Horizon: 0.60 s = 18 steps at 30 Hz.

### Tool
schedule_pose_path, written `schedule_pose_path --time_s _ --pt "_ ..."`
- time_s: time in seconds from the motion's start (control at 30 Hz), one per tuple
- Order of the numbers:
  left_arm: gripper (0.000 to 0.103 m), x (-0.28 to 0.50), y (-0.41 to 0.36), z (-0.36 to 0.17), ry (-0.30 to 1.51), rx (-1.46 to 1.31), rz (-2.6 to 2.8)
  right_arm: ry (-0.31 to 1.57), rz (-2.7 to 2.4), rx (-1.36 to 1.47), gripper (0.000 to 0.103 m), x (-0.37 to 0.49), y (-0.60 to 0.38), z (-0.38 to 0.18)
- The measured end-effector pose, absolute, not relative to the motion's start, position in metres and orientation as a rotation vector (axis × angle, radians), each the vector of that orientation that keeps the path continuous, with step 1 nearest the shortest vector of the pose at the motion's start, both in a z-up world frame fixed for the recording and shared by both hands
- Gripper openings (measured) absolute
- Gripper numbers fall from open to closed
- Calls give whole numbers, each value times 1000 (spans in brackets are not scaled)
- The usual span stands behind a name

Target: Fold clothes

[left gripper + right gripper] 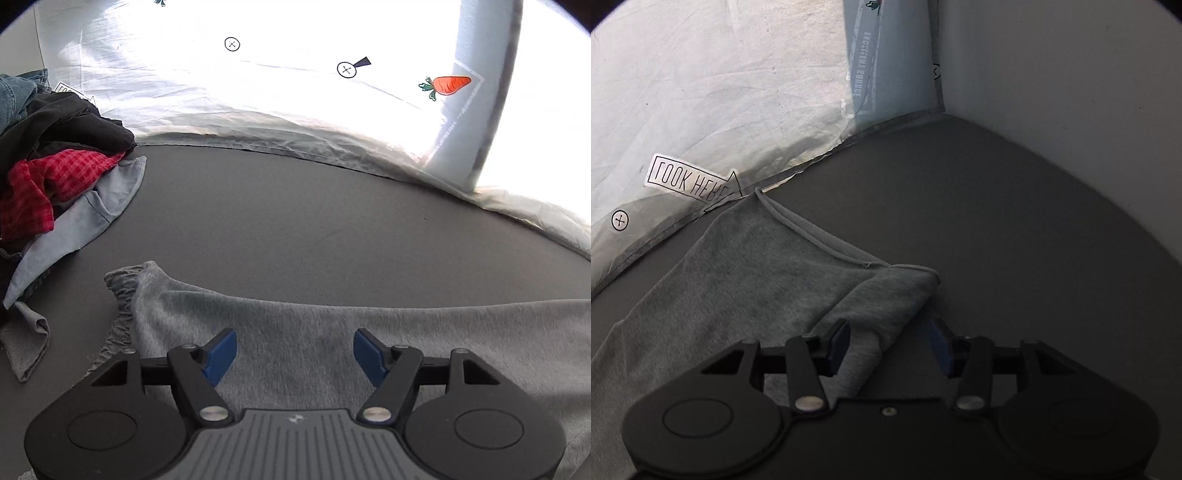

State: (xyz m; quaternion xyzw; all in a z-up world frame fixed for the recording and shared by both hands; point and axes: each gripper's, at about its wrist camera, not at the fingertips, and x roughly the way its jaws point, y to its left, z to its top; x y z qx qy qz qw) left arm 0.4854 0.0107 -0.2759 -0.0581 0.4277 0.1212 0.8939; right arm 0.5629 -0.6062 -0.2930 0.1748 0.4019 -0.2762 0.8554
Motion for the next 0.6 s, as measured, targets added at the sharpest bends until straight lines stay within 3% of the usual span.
schedule_pose_path --time_s 0.2,0.23,0.3,0.33,0.6 --pt "71 476 -72 -295 983 21 35 801 -588 408 51 568 -615 -302" --pt "71 473 -83 -297 992 55 1 800 -593 404 46 572 -616 -302" --pt "71 469 -105 -303 1025 137 -44 807 -591 386 6 578 -619 -301" --pt "71 466 -110 -305 1023 161 -42 806 -579 387 0 580 -622 -300" --pt "77 466 -94 -307 1073 37 -10 793 -586 336 0 593 -659 -295"
